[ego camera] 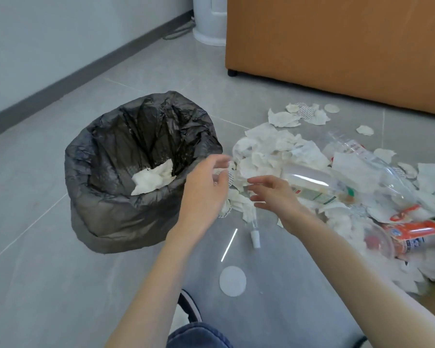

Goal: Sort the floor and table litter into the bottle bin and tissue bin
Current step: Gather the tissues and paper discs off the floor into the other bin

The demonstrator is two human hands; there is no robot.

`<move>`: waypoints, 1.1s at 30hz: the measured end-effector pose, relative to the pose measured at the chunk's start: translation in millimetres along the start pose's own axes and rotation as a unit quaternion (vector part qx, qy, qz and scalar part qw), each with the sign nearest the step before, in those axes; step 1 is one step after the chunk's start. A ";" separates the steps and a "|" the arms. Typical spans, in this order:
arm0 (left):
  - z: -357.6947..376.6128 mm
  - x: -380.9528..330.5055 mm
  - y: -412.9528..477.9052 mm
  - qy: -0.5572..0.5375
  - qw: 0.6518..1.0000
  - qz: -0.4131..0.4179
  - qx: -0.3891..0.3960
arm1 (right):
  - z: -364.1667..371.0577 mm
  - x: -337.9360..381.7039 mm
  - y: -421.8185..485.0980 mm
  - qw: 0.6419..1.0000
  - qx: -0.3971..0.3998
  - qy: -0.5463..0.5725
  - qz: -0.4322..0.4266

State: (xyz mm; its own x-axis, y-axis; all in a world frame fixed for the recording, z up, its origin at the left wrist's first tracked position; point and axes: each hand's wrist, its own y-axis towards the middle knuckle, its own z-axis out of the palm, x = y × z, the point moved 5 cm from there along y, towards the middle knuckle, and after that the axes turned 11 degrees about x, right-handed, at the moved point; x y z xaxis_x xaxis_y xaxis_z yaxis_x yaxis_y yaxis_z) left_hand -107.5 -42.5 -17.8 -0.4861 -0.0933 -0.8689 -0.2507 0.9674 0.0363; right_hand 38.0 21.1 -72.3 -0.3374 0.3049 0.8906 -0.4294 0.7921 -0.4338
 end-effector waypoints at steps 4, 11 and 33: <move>44.3 58.9 -5.0 0.082 0.986 -0.074 0.125 | 10.5 -62.5 -1.6 0.960 0.023 -0.280 0.001; 72.0 129.5 -3.8 0.253 0.923 -0.126 0.262 | 31.7 -109.0 -6.1 0.849 0.089 -0.521 -0.025; 93.3 132.3 -19.5 0.339 0.910 -0.086 0.222 | -20.8 -125.5 -31.1 0.920 -0.014 -0.391 -0.027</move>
State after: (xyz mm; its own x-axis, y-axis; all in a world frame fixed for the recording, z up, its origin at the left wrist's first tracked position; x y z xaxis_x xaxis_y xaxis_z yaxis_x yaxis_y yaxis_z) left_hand -88.8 -51.7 -179.6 -0.9142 -0.2313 -0.3327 -0.0824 0.9100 -0.4063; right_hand 111.1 -30.8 -167.8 -0.8205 -0.2004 0.5354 -0.4449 0.8120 -0.3777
